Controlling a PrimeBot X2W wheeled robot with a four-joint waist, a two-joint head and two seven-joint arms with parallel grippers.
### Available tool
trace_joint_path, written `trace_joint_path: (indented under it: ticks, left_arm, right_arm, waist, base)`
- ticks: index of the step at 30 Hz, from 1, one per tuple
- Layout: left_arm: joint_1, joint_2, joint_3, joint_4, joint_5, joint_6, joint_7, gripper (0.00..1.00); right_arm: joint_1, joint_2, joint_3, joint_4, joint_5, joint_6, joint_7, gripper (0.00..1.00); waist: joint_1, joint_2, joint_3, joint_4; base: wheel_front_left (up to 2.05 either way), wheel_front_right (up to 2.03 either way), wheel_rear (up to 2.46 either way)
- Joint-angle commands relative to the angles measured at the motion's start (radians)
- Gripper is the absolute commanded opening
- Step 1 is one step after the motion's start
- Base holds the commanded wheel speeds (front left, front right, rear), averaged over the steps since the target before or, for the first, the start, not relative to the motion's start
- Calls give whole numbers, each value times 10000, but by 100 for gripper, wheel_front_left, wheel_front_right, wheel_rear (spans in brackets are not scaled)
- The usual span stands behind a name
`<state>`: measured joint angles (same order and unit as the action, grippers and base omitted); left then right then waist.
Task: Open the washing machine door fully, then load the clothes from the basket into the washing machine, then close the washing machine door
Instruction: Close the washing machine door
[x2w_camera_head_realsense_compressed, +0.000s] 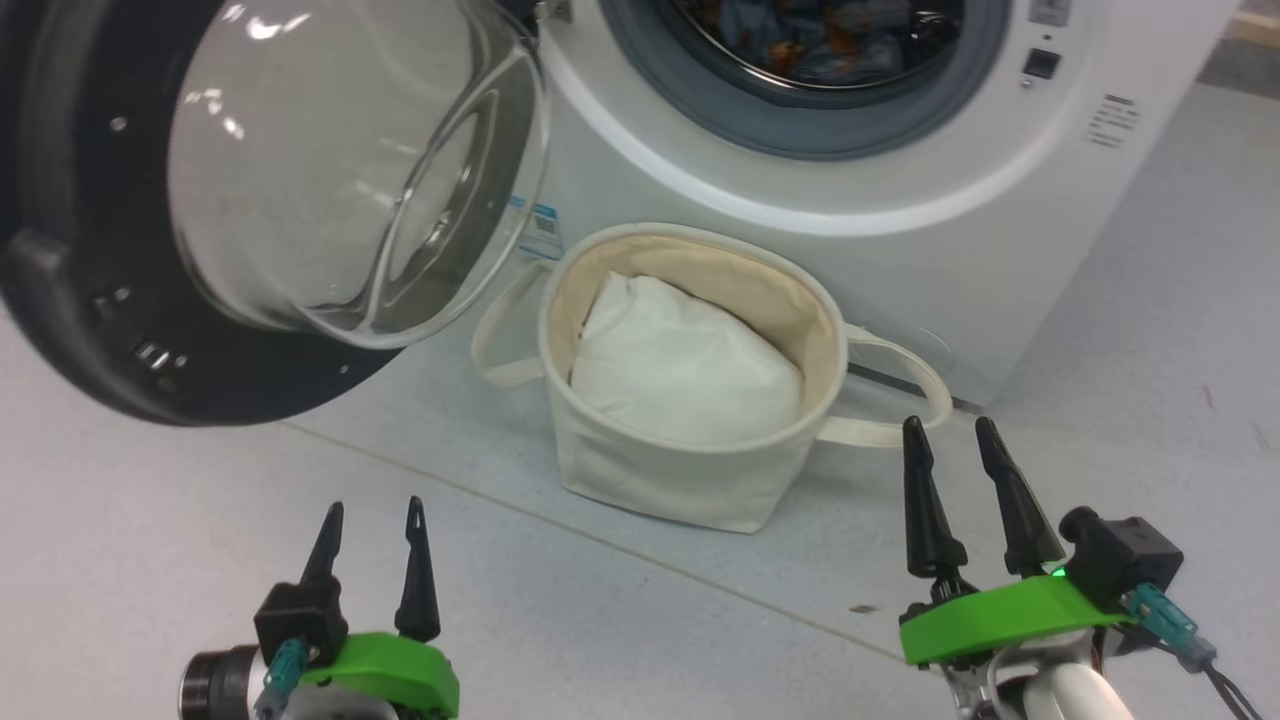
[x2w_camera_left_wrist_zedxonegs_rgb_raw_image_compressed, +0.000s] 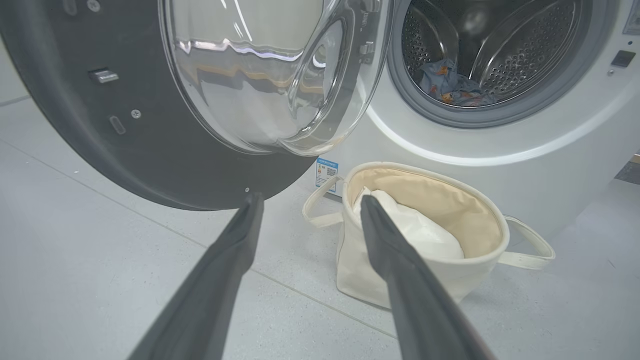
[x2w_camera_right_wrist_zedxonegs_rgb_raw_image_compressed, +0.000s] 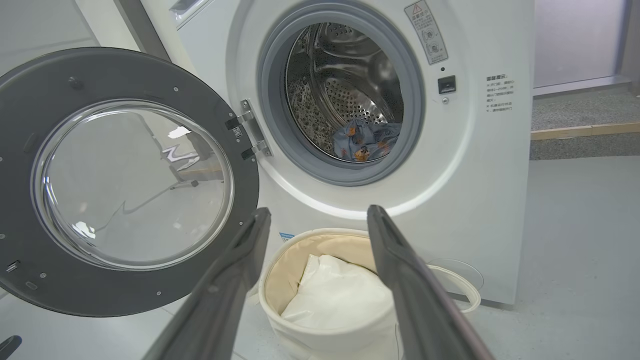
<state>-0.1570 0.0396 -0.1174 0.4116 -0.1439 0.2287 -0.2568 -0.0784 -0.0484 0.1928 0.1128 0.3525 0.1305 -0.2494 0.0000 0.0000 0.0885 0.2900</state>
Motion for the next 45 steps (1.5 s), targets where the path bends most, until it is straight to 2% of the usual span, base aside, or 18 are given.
trace_joint_path:
  ticks: [1,12,30,31,32,38,42,45]
  left_arm:
    - [-289,107,252,-342,-81,41,-49,100]
    - [-127,107,355,-348,7,-41,-49,100]
    - [-259,106,466,-618,-107,-239,-49,100]
    - [-289,106,495,-810,-141,-293,-49,65]
    - [-306,106,523,-1024,-199,-396,-49,0]
    - [-476,106,1641,-2501,-1883,-1378,-49,0]
    - [-688,106,2668,-3288,-2954,-2496,-49,0]
    - [-940,106,3449,-3497,-4332,-3195,-49,0]
  right_arm:
    - [-290,-18,271,-355,-54,2,-124,100]
    - [-160,-18,354,-311,48,2,-124,100]
    - [-233,-18,424,-271,-11,2,-124,100]
    - [-244,-18,406,-271,-23,2,-124,100]
    - [-257,-18,393,-270,-39,2,-124,100]
    - [-367,-18,386,-273,-156,2,-124,100]
    - [-410,-18,346,-250,-214,2,-124,100]
    - [-430,-18,365,-226,-251,2,-124,100]
  waist:
    - [0,0,-72,439]
    - [0,0,-344,984]
    - [0,0,-69,846]
    - [0,0,-30,840]
    - [0,0,6,834]
    - [0,0,241,842]
    - [0,0,349,847]
    - [0,0,420,843]
  base:
    - [0,0,0]
    - [0,0,0]
    - [0,0,0]
    - [0,0,0]
    - [0,0,0]
    - [0,0,0]
    - [0,0,0]
    - [0,0,0]
